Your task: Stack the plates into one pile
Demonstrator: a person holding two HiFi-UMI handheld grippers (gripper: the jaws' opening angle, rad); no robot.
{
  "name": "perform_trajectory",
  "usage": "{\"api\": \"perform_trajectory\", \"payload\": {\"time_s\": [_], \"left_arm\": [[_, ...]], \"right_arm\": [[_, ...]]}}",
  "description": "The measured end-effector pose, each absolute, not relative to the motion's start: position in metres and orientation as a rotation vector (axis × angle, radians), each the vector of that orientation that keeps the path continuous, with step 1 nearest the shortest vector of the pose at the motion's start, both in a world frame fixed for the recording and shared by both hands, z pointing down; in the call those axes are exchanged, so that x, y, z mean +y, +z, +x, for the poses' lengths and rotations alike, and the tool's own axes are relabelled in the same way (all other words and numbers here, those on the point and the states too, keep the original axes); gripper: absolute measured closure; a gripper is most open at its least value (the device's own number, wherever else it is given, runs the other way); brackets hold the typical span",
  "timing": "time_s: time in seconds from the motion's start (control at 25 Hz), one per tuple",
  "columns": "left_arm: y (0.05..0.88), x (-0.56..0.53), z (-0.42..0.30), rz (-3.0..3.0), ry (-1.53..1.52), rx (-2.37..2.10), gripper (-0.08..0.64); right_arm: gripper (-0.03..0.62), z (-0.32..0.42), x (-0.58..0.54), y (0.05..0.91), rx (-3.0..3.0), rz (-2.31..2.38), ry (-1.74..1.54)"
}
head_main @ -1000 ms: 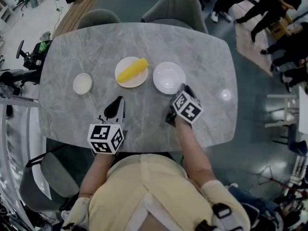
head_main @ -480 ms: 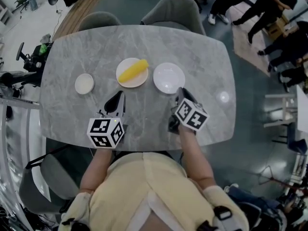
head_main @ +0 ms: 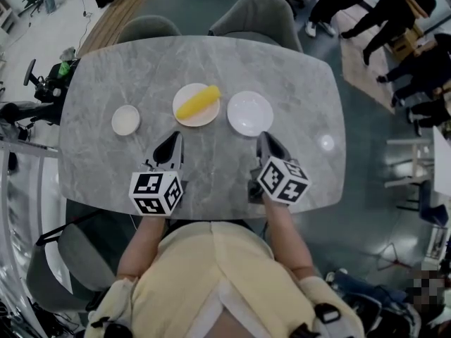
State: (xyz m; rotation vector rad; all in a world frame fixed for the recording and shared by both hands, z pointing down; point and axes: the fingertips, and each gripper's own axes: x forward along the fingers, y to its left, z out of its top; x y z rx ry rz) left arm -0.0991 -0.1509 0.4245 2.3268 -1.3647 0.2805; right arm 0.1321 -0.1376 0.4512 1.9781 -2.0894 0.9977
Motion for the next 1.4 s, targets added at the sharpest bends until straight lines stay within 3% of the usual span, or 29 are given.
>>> {"api": "perform_trajectory", "payload": {"time_s": [1.4], "left_arm": [[0.447,-0.131,-0.117,2.244,0.326,-1.364,0.557]], "right_arm": [[0.589,0.112,-0.107,0.463,-2.11,1.847,0.967]]}}
